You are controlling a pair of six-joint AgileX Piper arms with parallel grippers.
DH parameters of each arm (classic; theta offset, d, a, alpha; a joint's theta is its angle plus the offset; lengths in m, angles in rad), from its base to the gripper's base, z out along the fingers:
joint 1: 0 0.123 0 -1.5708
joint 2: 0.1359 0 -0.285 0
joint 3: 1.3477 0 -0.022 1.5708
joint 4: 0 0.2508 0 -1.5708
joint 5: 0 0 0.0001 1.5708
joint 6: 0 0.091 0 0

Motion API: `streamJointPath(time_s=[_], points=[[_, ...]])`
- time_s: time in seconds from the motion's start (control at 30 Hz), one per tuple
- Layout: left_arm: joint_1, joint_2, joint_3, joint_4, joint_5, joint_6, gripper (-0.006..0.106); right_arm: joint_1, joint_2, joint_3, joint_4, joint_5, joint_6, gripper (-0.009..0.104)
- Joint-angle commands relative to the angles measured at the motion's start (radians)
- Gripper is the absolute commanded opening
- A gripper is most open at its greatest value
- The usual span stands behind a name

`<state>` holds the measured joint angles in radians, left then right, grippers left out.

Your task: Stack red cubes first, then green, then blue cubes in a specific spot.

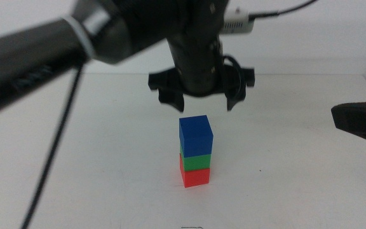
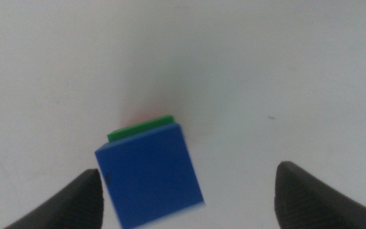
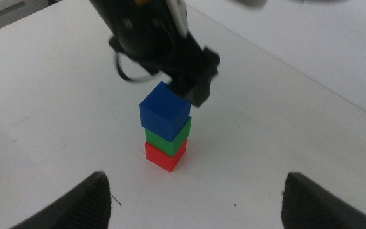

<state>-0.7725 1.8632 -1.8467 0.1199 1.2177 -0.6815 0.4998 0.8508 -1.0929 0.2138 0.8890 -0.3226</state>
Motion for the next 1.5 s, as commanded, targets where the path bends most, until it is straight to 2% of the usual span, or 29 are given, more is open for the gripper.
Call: streamJointPath(time_s=[0.0, 0.13, 0.2, 0.47, 0.63, 0.93, 1.0, 1.2, 1.33, 1.47], points=[[-0.004, -0.105, -0.051, -0.018, 0.014, 0.080, 0.090, -0.007, -0.006, -0.023, 0.008, -0.063, -0.014, 0.094], [-0.003, -0.224, -0.054, 0.033, 0.078, 0.269, 0.090, -0.007, -0.006, -0.023, 0.008, -0.063, -0.014, 0.094], [0.006, -0.271, -0.050, 0.060, 0.103, 0.310, 0.090, -0.007, -0.006, -0.023, 0.008, -0.063, -0.014, 0.094], [0.087, -0.568, 0.128, 0.103, 0.102, 0.307, 0.090, -0.007, -0.006, -0.023, 0.008, -0.063, -0.014, 0.094], [0.089, -0.726, 0.207, 0.152, 0.102, 0.318, 0.090, -0.007, -0.006, -0.023, 0.008, -0.063, -0.014, 0.094], [0.109, -0.866, 0.335, 0.254, 0.057, 0.303, 0.090, -0.007, -0.006, -0.023, 0.008, -0.063, -0.014, 0.094], [0.195, -0.898, 0.382, 0.195, -0.011, 0.342, 0.090, -0.007, -0.006, -0.023, 0.008, -0.063, -0.014, 0.094], [0.510, -0.995, 0.522, -0.101, -0.159, 0.584, 0.090, -0.007, -0.002, -0.023, 0.008, -0.062, -0.014, 0.094], [0.628, -1.036, 0.566, -0.186, -0.179, 0.616, 0.090, -0.007, -0.002, -0.023, 0.008, -0.062, -0.014, 0.094], [0.646, -1.049, 0.572, -0.214, -0.186, 0.616, 0.090, -0.007, -0.002, -0.023, 0.008, -0.062, -0.014, 0.094]])
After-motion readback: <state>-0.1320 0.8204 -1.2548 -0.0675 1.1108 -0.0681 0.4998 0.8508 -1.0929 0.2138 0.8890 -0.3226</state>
